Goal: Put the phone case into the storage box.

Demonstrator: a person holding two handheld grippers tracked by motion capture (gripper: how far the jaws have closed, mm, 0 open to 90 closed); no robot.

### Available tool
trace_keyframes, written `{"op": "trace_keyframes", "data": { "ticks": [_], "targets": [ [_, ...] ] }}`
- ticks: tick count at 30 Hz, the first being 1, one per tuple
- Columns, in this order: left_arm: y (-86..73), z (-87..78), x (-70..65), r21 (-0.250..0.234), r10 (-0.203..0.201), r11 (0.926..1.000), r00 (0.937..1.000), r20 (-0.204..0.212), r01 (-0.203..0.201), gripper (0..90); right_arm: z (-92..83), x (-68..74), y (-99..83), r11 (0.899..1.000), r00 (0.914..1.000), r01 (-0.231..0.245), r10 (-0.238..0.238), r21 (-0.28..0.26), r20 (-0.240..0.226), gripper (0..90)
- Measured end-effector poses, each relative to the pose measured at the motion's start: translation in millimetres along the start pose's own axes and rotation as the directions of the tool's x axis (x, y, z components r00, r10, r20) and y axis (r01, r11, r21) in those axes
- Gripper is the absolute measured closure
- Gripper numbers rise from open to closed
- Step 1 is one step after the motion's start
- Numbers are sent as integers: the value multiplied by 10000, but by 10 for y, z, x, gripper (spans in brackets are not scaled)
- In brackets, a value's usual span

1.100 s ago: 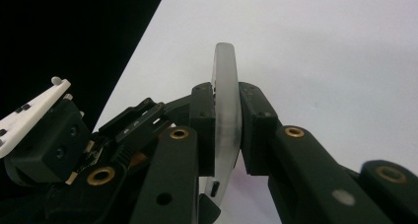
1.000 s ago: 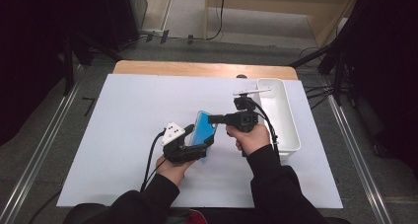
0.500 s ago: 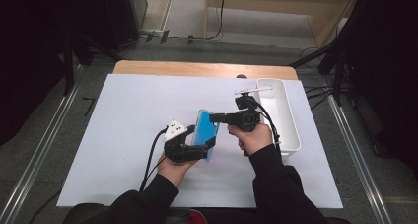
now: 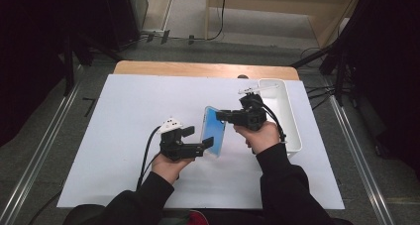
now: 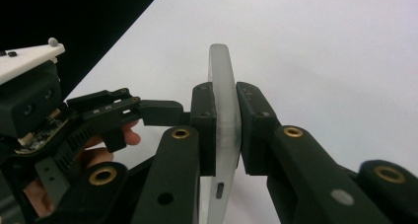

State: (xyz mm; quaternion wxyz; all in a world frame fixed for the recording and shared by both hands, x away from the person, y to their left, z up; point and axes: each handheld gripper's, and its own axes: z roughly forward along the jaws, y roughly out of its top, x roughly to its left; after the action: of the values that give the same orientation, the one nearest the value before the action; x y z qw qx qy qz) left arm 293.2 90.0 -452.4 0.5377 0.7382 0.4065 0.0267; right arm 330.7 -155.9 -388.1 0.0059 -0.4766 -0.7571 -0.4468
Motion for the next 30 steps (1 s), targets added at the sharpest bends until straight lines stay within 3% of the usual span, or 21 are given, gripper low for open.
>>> {"op": "trace_keyframes", "data": {
  "ticks": [4, 7, 14, 20, 24, 26, 30],
  "targets": [
    [26, -15, 33, 218, -89, 9997, 9999, 119, 86, 105, -7, 0, -2, 9998, 9997, 174, -173, -40, 199, 773],
    [51, -20, 89, 546, -478, 9975, 9977, 475, 451, 105, -9, 6, -8, 9984, 9979, 523, -515, -212, 381, 773],
    [89, -27, 106, 1090, -131, 9940, 9987, 500, 76, 105, -34, 32, -27, 9911, 9911, 1157, -1109, -655, 740, 773],
    [119, -38, 129, 1857, 369, 9814, 9974, 613, -477, 129, -37, 41, -60, 9848, 9863, 1500, -1429, -878, 826, 773],
    [132, -54, 161, 2051, 215, 9780, 9960, 867, -389, 132, -42, 48, -64, 9808, 9835, 1710, -1641, -941, 764, 773],
    [159, -62, 192, 2441, 121, 9690, 9939, 1100, -388, 132, -53, 55, -75, 9741, 9771, 2055, -1987, -947, 765, 773],
    [191, -89, 224, 2636, 106, 9636, 9914, 1306, -450, 138, -70, 64, -98, 9637, 9691, 2438, -2376, -1092, 664, 773]
  ]
}}
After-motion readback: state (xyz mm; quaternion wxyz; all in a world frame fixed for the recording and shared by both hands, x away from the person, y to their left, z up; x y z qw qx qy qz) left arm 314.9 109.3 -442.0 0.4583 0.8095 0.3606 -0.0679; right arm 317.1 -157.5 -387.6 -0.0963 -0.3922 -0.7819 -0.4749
